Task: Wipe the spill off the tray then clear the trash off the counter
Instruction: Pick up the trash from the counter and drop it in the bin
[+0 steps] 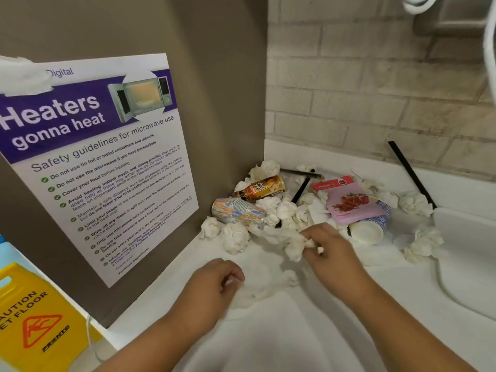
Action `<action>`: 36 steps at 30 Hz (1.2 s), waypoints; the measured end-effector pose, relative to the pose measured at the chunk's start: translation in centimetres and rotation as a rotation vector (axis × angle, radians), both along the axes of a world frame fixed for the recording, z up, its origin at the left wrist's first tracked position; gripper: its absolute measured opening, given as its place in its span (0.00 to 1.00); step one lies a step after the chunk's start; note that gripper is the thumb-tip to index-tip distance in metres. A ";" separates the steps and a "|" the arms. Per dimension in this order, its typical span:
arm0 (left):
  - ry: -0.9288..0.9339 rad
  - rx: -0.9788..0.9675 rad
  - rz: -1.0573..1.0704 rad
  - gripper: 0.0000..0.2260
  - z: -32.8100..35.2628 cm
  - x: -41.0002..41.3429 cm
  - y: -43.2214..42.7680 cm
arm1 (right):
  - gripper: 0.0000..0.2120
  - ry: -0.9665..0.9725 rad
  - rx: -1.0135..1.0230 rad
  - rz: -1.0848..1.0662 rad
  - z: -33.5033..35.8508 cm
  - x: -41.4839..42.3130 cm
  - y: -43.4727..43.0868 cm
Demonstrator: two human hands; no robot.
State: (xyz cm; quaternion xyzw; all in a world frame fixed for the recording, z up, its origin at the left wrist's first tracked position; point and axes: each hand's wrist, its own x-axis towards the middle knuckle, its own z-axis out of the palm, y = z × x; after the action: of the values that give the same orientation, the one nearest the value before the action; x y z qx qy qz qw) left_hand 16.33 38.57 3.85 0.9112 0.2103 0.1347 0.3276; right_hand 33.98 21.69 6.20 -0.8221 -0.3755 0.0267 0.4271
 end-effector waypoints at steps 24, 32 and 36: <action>0.220 0.266 -0.229 0.30 -0.1 -0.1 0.4 | 0.29 -0.162 -0.718 -0.029 -2.9 1.3 1.4; 0.239 0.266 -0.125 0.20 -0.1 -1.0 1.1 | 0.18 -0.175 -0.699 -0.101 -2.0 0.2 1.2; 0.329 0.279 -0.079 0.17 0.5 -1.3 0.8 | 0.16 -0.106 -0.756 -0.073 -1.7 0.2 0.7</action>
State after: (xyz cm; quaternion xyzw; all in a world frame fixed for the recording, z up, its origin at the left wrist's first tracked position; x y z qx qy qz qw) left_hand 15.07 39.41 4.35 0.9650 0.2045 -0.0008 0.1645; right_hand 34.18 22.44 4.55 -0.9347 -0.3311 0.1056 0.0744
